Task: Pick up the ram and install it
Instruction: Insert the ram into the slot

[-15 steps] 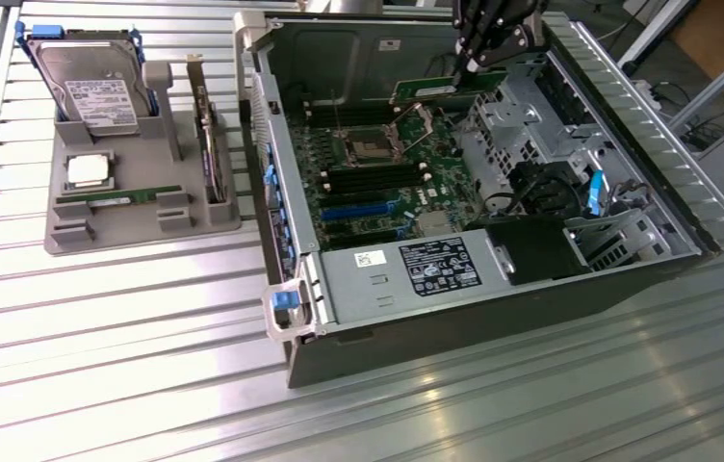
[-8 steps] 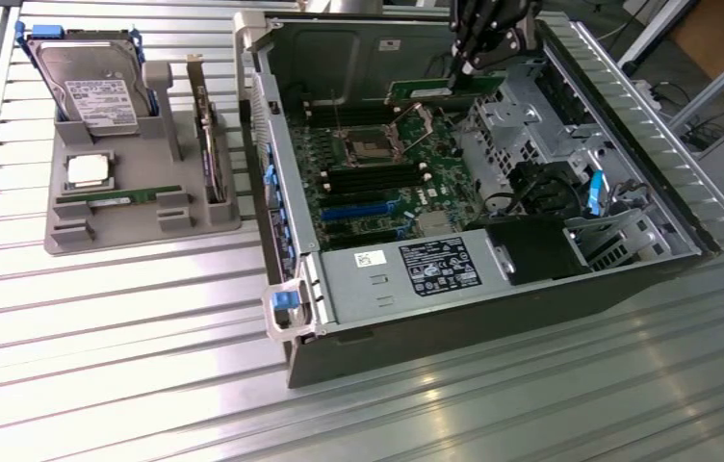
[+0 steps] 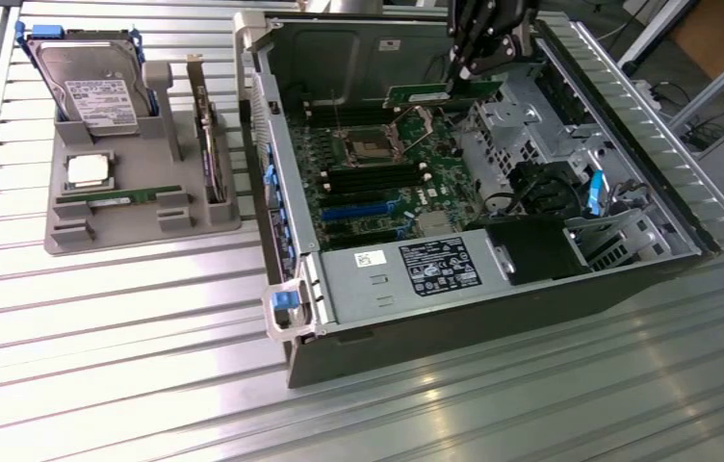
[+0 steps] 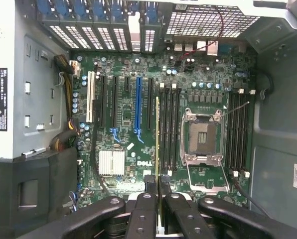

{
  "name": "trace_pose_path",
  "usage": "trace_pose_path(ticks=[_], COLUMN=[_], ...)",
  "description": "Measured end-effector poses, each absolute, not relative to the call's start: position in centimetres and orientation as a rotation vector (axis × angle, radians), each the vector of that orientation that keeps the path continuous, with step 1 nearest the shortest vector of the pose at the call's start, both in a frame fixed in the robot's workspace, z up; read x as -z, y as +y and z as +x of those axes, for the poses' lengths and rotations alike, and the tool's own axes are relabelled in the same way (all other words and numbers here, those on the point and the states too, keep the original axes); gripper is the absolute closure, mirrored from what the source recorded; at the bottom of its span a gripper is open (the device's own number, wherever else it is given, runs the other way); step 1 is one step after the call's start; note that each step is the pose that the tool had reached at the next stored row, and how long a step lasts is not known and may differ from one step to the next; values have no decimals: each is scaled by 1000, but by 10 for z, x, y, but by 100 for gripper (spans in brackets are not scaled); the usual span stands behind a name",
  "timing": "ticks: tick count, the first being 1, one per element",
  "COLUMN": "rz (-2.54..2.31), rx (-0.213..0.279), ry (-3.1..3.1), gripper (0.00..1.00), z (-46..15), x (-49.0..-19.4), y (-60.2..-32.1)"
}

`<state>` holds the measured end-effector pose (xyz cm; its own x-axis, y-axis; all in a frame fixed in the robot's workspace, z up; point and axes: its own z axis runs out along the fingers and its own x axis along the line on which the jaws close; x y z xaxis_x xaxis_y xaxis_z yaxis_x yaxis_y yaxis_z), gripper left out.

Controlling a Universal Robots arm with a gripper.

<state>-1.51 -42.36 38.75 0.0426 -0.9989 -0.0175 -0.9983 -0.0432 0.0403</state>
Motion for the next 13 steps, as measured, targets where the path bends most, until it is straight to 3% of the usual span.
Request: trace_pose_path(ticks=[13], rz=[2256], rx=[63], ry=[-2161], gripper=[87], z=[-15], x=[-382], y=[-424])
